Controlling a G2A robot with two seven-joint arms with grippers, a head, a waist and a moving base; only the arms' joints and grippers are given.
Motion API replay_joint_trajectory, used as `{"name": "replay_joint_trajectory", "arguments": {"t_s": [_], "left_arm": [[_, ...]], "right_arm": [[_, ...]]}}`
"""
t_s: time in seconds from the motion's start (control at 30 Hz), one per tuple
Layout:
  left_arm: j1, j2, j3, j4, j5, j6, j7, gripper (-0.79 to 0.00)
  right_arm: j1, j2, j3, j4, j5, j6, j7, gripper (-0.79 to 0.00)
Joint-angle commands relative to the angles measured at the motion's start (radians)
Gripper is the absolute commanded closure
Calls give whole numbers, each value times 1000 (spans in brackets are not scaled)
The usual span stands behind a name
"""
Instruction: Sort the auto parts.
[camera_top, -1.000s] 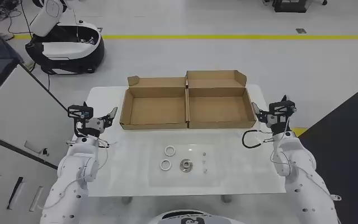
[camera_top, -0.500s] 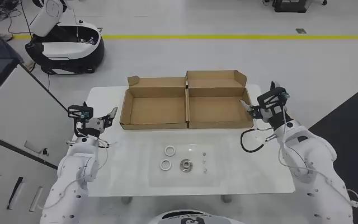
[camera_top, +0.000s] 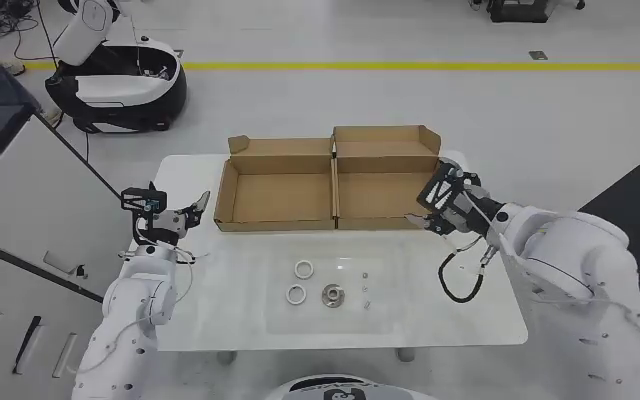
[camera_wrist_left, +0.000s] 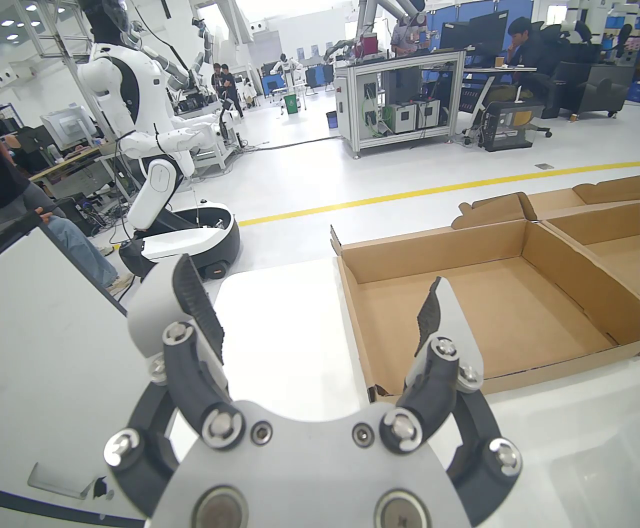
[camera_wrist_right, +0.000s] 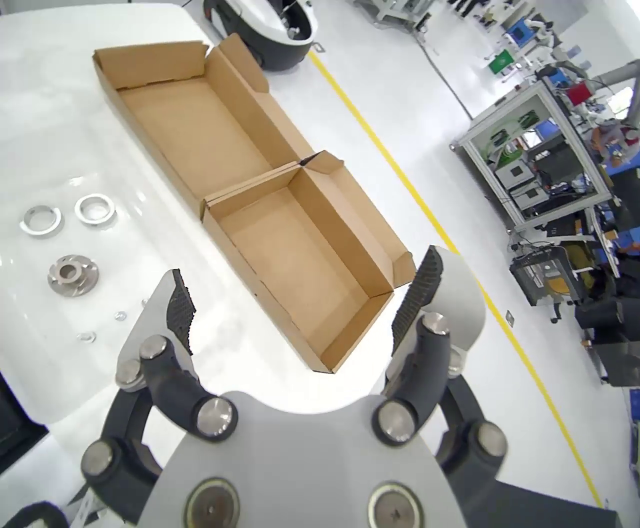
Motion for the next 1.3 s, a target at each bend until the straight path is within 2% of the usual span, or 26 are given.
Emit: {"name": "replay_joint_trajectory", "arguments": {"t_s": [0.0, 0.2, 0.6, 0.8, 1.0, 1.27], "left_arm": [[0, 0, 0, 0, 0, 0, 0, -785], [0, 0, 0, 0, 0, 0, 0, -785], [0, 0, 0, 0, 0, 0, 0, -785], [0, 0, 0, 0, 0, 0, 0, -785], [0, 0, 0, 0, 0, 0, 0, -785], [0, 0, 0, 0, 0, 0, 0, -785]], "right_arm": [[35, 4, -24, 4, 45, -6, 82, -785], [120, 49, -167, 25, 97, 79, 168, -785], [393, 214, -518, 93, 276, 196, 285, -785], [536, 277, -685, 144, 388, 233, 322, -785], [668, 309, -845, 202, 474, 242, 330, -785], [783, 310, -1002, 256, 513, 230, 319, -785]]}}
